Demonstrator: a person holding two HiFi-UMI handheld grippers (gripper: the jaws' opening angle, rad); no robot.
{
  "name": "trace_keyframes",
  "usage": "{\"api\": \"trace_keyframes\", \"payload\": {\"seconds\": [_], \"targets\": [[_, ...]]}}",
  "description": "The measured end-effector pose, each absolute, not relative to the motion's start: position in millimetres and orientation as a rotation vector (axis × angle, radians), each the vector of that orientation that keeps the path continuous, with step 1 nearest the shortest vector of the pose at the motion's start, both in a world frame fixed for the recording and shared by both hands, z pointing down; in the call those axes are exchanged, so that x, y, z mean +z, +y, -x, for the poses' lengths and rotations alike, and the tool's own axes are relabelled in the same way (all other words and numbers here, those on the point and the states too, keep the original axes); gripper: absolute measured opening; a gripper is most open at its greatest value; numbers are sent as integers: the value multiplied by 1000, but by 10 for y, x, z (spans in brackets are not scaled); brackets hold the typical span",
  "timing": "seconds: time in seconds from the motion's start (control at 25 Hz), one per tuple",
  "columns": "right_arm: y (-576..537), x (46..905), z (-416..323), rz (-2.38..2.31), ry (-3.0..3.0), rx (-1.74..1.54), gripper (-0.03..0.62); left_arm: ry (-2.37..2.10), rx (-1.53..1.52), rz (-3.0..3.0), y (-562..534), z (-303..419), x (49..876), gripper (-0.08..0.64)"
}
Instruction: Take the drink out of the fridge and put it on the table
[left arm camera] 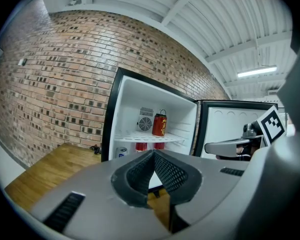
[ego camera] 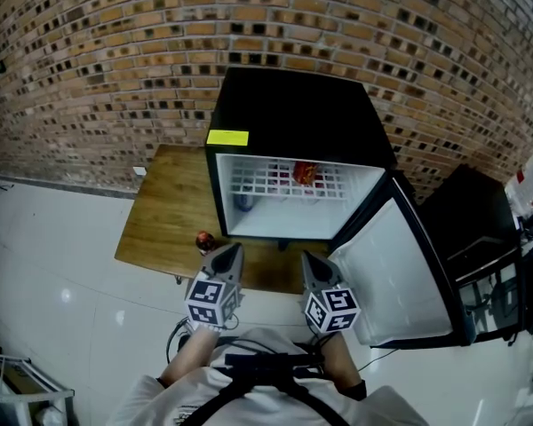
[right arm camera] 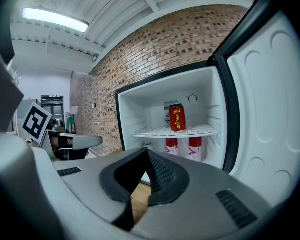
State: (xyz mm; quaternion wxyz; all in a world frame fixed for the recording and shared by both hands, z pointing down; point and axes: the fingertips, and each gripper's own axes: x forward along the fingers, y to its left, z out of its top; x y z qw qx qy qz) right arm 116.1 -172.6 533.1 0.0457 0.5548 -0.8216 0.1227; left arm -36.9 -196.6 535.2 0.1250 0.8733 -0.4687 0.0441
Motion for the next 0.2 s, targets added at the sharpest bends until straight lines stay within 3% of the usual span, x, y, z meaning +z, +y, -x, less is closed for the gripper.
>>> {"api": "trace_keyframes", "payload": {"seconds": [0.2], "targets": [[-1899, 5212, -1206, -1716, -2525, 322, 11, -1367, 100, -2580, -2126, 325, 5237, 0]]}}
